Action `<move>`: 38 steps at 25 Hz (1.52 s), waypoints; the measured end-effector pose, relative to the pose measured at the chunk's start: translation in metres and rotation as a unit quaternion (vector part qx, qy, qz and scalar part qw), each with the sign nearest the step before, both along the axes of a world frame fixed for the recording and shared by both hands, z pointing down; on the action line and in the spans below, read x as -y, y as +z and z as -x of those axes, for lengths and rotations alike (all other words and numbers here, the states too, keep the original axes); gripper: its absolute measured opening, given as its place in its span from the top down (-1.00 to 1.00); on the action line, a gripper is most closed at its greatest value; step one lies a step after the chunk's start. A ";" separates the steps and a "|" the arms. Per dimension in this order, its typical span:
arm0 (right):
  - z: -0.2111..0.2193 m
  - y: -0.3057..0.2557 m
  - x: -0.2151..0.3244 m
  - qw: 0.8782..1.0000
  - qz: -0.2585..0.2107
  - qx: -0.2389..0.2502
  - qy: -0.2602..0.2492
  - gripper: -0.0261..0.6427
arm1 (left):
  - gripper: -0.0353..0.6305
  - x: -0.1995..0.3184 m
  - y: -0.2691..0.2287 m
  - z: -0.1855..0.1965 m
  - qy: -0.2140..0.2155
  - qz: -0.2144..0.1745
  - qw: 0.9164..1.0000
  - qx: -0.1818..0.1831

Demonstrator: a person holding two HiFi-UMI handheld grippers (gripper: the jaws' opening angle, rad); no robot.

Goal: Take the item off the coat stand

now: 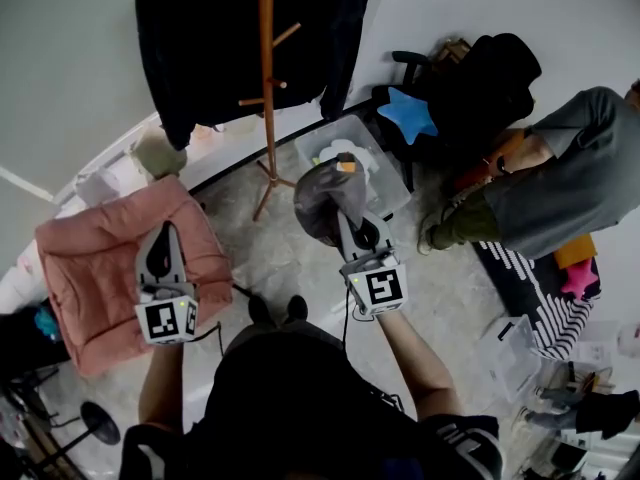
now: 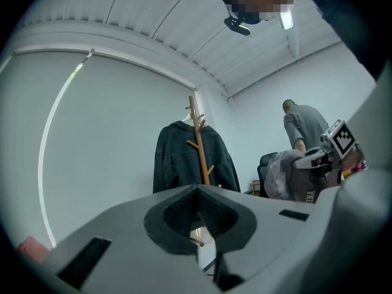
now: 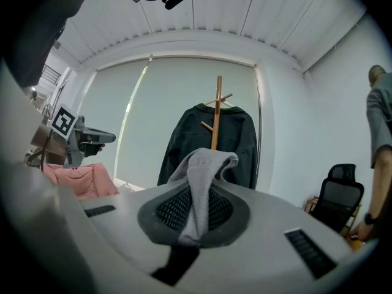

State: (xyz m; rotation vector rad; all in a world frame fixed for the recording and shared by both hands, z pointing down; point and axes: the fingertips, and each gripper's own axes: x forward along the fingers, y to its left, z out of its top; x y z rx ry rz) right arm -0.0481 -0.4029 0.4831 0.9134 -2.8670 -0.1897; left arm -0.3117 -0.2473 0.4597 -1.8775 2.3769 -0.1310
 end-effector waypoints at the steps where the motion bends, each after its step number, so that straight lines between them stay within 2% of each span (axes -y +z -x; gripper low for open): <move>1: 0.000 0.002 0.000 1.000 0.003 -0.001 0.002 0.84 | 0.82 0.000 0.001 0.000 0.001 0.000 1.000 0.001; 38: 0.018 0.027 0.017 0.999 0.026 -0.024 0.009 0.85 | 0.83 0.009 0.003 0.004 -0.002 -0.002 1.000 0.007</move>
